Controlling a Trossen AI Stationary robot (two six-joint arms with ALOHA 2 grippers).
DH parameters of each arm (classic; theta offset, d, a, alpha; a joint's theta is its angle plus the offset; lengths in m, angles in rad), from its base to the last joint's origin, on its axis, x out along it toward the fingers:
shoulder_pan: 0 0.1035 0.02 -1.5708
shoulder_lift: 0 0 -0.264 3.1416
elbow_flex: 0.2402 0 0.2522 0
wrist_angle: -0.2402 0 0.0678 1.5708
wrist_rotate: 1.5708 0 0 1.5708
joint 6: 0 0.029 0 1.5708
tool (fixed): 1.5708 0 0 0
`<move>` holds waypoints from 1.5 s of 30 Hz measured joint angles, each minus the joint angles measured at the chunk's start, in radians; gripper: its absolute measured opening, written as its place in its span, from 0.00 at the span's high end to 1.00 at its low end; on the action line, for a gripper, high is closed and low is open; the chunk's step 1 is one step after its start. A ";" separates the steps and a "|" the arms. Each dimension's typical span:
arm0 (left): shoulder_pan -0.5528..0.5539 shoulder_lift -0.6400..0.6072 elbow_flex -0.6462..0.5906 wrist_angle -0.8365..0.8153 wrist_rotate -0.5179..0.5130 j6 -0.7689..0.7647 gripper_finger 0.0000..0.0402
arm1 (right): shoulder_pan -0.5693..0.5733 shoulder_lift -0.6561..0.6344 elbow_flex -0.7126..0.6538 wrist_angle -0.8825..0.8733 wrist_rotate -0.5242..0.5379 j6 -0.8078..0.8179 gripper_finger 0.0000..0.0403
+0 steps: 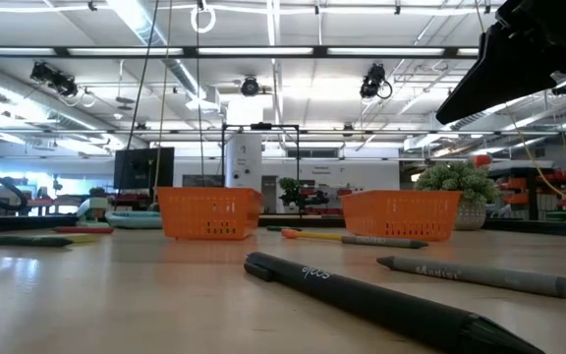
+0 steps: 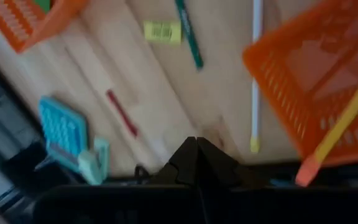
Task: Sort crayons/erasers/pens/pencils in bins
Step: Put the white pencil into the bottom left orange bin
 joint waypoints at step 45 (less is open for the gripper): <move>0.351 0.244 -0.092 0.569 0.237 0.300 0.53 | 0.000 0.000 0.000 0.003 0.000 0.000 0.68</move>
